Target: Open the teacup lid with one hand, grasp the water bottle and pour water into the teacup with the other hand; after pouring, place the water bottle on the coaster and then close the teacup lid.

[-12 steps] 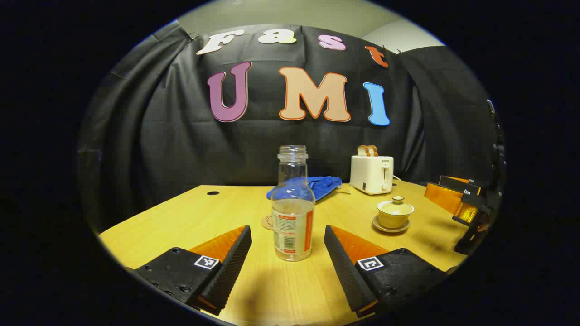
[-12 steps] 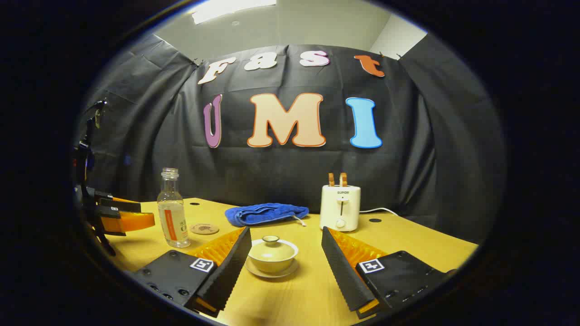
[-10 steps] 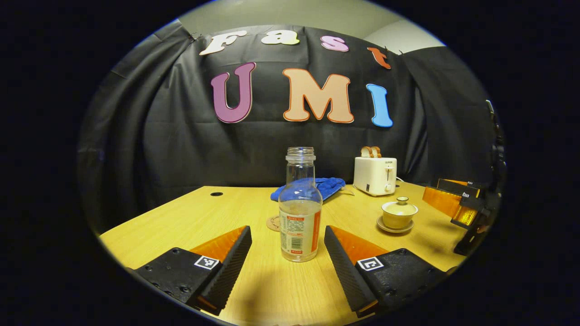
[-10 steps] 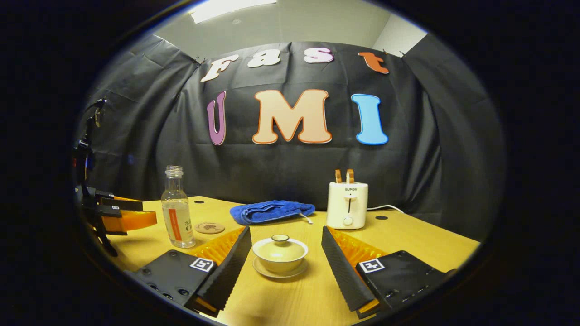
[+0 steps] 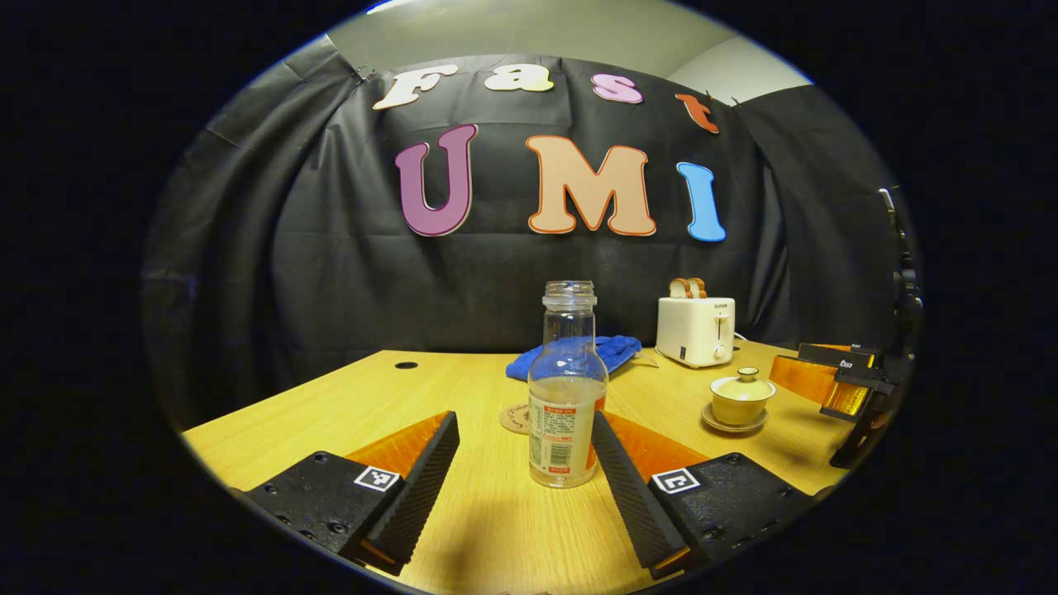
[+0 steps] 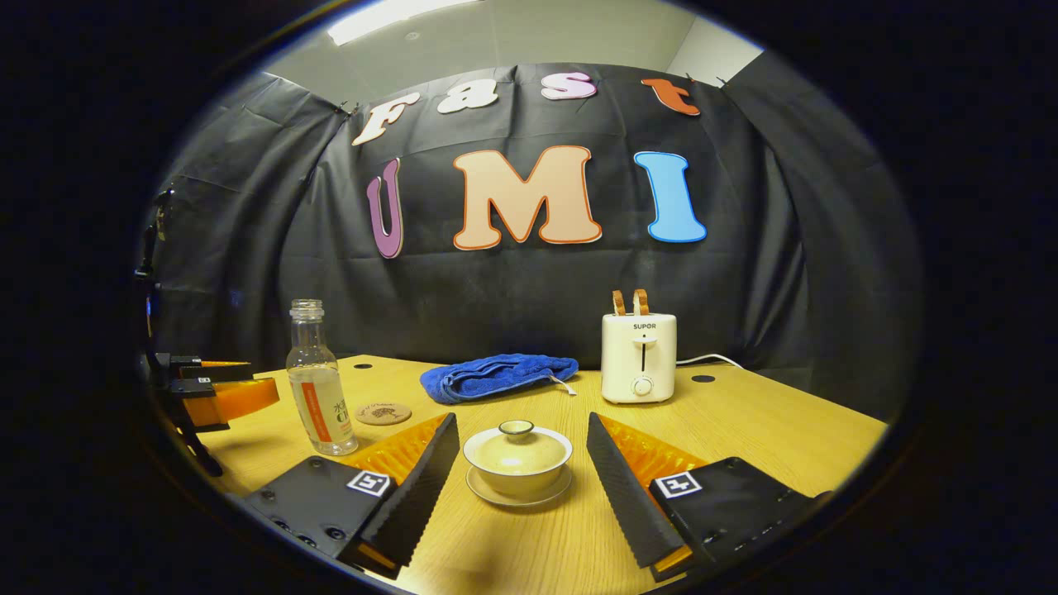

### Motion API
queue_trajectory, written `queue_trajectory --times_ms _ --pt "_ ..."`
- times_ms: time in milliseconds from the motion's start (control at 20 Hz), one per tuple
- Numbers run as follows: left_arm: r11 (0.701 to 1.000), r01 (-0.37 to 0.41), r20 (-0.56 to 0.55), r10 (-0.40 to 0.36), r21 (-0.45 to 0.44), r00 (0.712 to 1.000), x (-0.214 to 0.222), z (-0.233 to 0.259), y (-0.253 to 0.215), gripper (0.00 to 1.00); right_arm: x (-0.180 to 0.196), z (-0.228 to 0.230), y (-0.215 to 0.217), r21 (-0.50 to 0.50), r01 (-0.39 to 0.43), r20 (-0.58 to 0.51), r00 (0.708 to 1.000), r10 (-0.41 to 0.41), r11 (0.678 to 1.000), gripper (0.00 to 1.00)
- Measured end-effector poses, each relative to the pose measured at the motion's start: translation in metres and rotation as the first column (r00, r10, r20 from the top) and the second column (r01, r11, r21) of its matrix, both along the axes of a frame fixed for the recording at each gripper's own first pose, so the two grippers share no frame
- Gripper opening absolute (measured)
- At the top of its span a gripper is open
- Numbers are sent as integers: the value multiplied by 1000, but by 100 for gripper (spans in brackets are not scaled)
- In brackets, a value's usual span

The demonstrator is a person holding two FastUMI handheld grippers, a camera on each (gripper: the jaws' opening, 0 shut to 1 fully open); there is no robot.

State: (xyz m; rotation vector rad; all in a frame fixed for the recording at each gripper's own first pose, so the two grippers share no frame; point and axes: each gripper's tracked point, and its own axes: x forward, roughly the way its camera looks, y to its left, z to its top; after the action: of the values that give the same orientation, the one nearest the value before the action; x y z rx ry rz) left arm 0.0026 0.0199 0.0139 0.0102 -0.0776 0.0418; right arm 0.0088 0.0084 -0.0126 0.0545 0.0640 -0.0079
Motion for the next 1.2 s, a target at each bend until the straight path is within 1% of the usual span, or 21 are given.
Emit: queue_trajectory --times_ms 50,100,150,200,250,350,500,600,650,800,900,1000,1050,1150,1200 --pt "1000 5 -9 -5 1 1000 3 -3 0 95 0 1 0 0 -2 1 1000 2 1000 99" --pt "1000 6 -4 -6 1 1000 3 -2 0 94 0 0 0 2 -4 -1 1000 4 1000 99" --pt "1000 4 -5 -4 2 1000 3 -2 1 94 0 1 -1 1 -4 1 1000 4 1000 94" --pt "1000 0 -7 0 1 1000 3 -2 2 94 0 0 -1 2 -2 0 1000 2 1000 99" --pt "1000 -14 -5 14 2 1000 3 -2 6 94 0 -2 -1 2 3 -5 1000 -3 1000 94" --pt "1000 -29 -4 29 1 1000 3 -2 9 95 1 1 -2 0 14 1 1000 -14 1000 94" --pt "1000 -28 -3 28 0 1000 2 -1 9 94 3 0 -3 1 21 -1 1000 -21 1000 94" --pt "1000 -28 -4 28 1 1000 2 -1 9 95 3 -1 0 3 5 -5 1000 -5 1000 94" --pt "1000 -28 -3 28 1 1000 2 -1 9 95 2 -3 -1 4 -3 -6 1000 3 1000 99" --pt "1000 -28 -4 28 1 1000 1 -1 10 95 3 -5 2 4 -31 -12 999 31 999 99" --pt "1000 -28 -4 28 1 1000 0 -1 10 95 12 -7 5 2 -36 -28 999 36 999 100" --pt "1000 -28 -4 28 1 1000 1 -1 10 95 37 -10 11 -2 -31 -59 998 31 1000 98" --pt "1000 -28 -4 28 1 1000 1 -1 10 95 42 -11 10 -4 -28 -74 997 28 1000 94" --pt "1000 -27 -4 27 1 1000 1 -1 11 95 49 -16 9 -6 -24 -95 995 24 1000 95" --pt "1000 -27 -4 27 1 1000 1 -1 10 95 53 -18 9 -10 -25 -107 994 24 1000 92"
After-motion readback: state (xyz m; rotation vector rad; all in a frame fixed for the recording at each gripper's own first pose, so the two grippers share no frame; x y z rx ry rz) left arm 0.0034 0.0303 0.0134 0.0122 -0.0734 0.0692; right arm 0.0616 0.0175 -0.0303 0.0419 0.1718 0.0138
